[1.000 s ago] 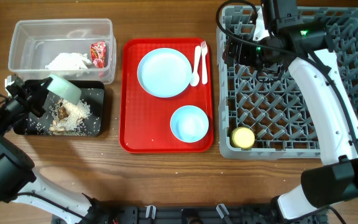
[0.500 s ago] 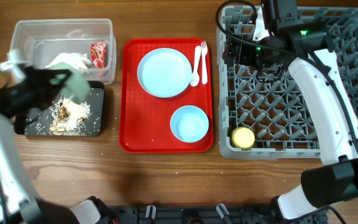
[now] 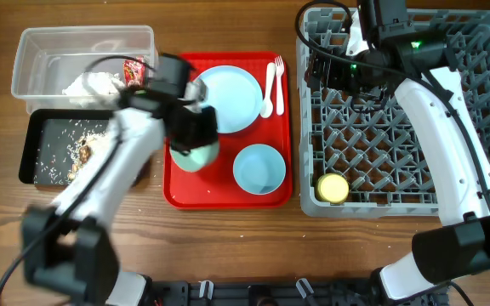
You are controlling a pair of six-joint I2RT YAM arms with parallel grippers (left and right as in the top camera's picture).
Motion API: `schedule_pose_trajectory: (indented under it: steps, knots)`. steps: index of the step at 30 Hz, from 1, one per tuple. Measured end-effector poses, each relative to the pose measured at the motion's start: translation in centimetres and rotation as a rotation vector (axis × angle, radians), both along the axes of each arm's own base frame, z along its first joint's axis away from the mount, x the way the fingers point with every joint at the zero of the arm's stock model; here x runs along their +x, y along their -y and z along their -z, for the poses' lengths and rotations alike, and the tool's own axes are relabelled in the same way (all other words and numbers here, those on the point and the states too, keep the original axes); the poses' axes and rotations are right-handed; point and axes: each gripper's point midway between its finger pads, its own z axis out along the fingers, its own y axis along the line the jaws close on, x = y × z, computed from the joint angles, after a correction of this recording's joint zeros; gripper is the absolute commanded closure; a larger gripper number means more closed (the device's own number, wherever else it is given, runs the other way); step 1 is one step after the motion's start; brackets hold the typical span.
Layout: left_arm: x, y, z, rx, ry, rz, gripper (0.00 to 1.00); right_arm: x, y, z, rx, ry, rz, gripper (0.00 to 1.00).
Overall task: Sort waste into correct bins and load items into the dishwasher rack
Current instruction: 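Return the empty green bowl to the red tray with the left gripper, then reach the right gripper to the green bowl and grasp its rim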
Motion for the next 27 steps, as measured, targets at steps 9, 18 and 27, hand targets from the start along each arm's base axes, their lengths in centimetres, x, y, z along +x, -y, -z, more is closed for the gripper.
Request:
schedule_pose_trajectory:
  steps: [9,18,27]
  knots:
    - [-1.7,1.7,5.5,0.135,-0.121,0.056,0.67,0.0,0.0,0.0,0.0,0.0,0.0,0.0]
    - [-1.9,1.1,5.4,0.161,-0.139,0.039,0.45,0.8,-1.3,-0.7,0.041,0.044,-0.028,0.12]
    - [2.8,-3.3,-3.1,0.173,-0.068,-0.065,0.43,1.9,-8.8,0.0,0.119,0.089,-0.08,0.26]
